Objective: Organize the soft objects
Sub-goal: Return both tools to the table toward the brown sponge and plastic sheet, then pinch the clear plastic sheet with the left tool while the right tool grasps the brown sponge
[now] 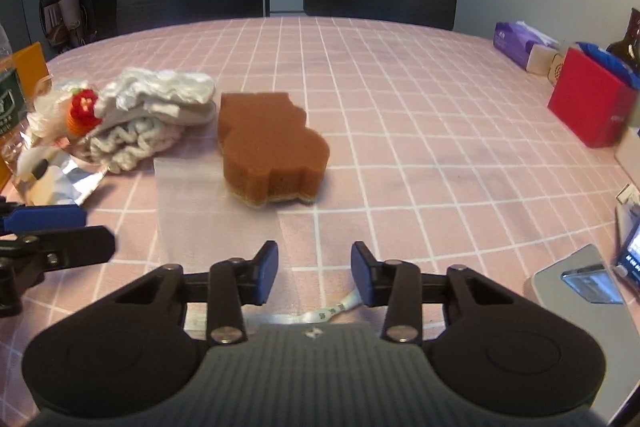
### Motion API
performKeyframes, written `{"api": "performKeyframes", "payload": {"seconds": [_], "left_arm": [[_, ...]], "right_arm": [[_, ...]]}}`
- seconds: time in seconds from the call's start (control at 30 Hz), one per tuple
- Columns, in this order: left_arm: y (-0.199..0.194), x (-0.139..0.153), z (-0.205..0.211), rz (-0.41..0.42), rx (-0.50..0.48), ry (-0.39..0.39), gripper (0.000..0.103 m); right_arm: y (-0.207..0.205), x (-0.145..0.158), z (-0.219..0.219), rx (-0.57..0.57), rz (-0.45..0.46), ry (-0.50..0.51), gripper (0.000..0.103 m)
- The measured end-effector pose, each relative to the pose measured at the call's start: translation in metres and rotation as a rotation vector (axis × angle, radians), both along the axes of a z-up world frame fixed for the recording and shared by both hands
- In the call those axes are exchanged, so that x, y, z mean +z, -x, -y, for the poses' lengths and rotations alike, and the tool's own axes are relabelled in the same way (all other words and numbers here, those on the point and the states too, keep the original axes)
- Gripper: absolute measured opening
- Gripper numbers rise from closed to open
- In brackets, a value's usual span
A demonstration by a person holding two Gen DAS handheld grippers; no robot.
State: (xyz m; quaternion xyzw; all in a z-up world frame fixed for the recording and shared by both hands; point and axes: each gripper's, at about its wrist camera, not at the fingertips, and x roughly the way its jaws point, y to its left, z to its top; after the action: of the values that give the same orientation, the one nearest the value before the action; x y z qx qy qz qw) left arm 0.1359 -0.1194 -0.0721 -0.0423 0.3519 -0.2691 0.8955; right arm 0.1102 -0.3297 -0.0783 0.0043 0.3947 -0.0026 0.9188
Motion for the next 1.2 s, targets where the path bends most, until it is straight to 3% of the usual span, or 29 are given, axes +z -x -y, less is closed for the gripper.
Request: {"api": "performKeyframes", "payload": {"seconds": [0.1,0.3,0.37,0.5,0.6,0.67,0.77,0.83,0.9,0.97,1.0,1.07,1.13,1.2], "left_arm": [[-0.011,-0.007,0.007,-0.039,-0.004,0.006,0.062],[-0.031,-0.019,0.009,-0.122,0.006,0.045,0.064],[-0.036,-0.021,0.008,-0.143,0.013,0.057,0.064],[-0.047,-0.022,0.01,-0.173,0.01,0.079,0.064],[-0.051,-0.022,0.019,-0.171,-0.007,0.041,0.048],[-0.051,-0.022,0.027,-0.163,-0.015,0.007,0.028],[-0.052,-0.023,0.036,-0.157,-0.026,-0.024,0.01],[-0.052,-0.024,0.038,-0.151,-0.024,-0.045,0.003],[-0.047,-0.02,0.036,-0.117,-0.016,-0.075,0.002],[-0.043,-0.013,0.029,-0.073,0.003,-0.107,0.001],[-0.042,-0.009,0.024,-0.059,0.012,-0.113,0.001],[-0.042,-0.001,0.017,-0.039,0.027,-0.117,0.001],[-0.041,0.006,0.012,-0.016,0.039,-0.124,0.001],[-0.041,0.012,0.01,0.008,0.053,-0.134,0.001]], "right_arm": [[-0.004,-0.01,0.0,0.004,-0.03,-0.053,0.028],[-0.005,-0.011,-0.011,0.065,-0.002,-0.09,0.021],[-0.004,-0.011,-0.015,0.101,0.002,-0.118,0.013],[-0.003,-0.01,-0.016,0.165,-0.005,-0.19,0.012],[-0.003,-0.011,-0.017,0.167,-0.007,-0.202,0.012],[-0.005,-0.011,-0.017,0.17,-0.011,-0.218,0.012],[-0.006,-0.012,-0.021,0.194,-0.012,-0.226,0.011],[-0.005,-0.011,-0.025,0.202,-0.014,-0.221,0.012],[-0.004,-0.007,-0.027,0.195,-0.004,-0.199,0.013],[-0.001,-0.001,-0.025,0.176,0.027,-0.162,0.017],[-0.001,0.003,-0.025,0.166,0.048,-0.138,0.023],[-0.003,0.01,-0.025,0.135,0.092,-0.087,0.04],[-0.008,0.015,-0.025,0.104,0.133,-0.055,0.07],[-0.018,0.016,-0.023,0.068,0.165,-0.038,0.082]]}}
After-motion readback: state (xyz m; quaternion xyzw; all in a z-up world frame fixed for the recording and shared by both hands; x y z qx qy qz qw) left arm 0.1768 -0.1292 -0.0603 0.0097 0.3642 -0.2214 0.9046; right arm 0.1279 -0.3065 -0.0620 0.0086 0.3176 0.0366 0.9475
